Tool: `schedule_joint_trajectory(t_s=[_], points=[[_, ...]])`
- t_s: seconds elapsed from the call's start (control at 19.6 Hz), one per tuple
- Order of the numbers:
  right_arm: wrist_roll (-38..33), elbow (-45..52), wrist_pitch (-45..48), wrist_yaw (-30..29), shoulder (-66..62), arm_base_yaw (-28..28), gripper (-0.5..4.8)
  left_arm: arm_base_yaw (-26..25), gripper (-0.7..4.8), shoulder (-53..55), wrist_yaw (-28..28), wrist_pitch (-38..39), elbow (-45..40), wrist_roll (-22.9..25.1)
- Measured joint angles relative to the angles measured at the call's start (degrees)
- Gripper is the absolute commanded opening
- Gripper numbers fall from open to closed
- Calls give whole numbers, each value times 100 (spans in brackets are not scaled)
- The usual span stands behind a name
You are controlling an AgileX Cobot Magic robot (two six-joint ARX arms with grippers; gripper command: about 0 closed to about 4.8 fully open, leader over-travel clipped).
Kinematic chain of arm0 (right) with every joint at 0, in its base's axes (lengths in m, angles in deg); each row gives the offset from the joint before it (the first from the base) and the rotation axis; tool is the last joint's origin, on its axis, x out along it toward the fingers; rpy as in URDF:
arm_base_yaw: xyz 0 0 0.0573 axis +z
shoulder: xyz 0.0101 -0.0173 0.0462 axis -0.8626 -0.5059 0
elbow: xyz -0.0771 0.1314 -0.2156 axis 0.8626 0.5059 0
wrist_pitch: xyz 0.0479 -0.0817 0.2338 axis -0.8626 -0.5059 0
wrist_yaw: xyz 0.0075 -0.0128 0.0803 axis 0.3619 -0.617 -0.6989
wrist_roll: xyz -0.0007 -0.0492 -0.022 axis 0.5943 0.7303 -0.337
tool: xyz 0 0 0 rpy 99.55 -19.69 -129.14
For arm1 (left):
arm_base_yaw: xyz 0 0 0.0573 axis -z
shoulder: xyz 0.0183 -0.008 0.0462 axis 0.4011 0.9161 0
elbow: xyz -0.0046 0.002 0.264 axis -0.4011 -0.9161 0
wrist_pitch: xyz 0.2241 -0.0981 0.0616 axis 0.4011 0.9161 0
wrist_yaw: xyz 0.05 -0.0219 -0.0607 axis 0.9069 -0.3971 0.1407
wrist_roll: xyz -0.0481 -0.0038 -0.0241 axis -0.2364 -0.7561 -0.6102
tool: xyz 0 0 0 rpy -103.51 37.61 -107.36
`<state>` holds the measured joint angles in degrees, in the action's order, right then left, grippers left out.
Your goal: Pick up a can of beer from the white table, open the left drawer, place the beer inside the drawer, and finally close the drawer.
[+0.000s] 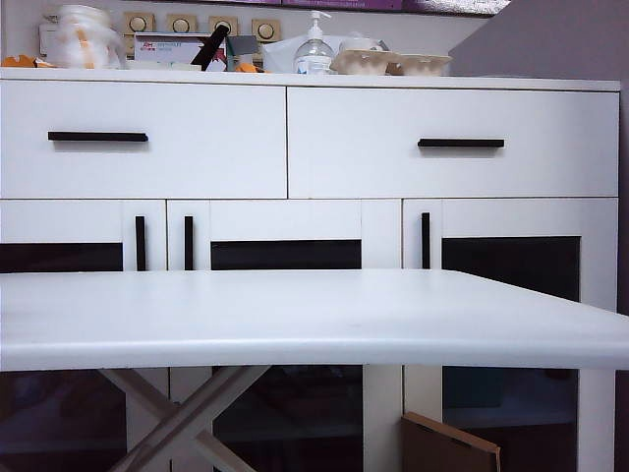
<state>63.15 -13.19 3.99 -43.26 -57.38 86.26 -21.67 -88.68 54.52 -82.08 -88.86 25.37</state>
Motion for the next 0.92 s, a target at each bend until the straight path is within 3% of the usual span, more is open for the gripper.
schedule_joint_trajectory(t_s=[0.15, 0.46, 0.92], points=[[-2, 686, 389, -376, 7, -909, -1, 0, -5, -2, -2, 0, 0, 0], [-577, 1217, 490, -1239, 238, -1738, -1, 0, -5, -2, 0, 2, 0, 0], [-605, 1217, 485, -1220, 238, -1939, -1, 0, -5, -2, 0, 0, 0, 0]])
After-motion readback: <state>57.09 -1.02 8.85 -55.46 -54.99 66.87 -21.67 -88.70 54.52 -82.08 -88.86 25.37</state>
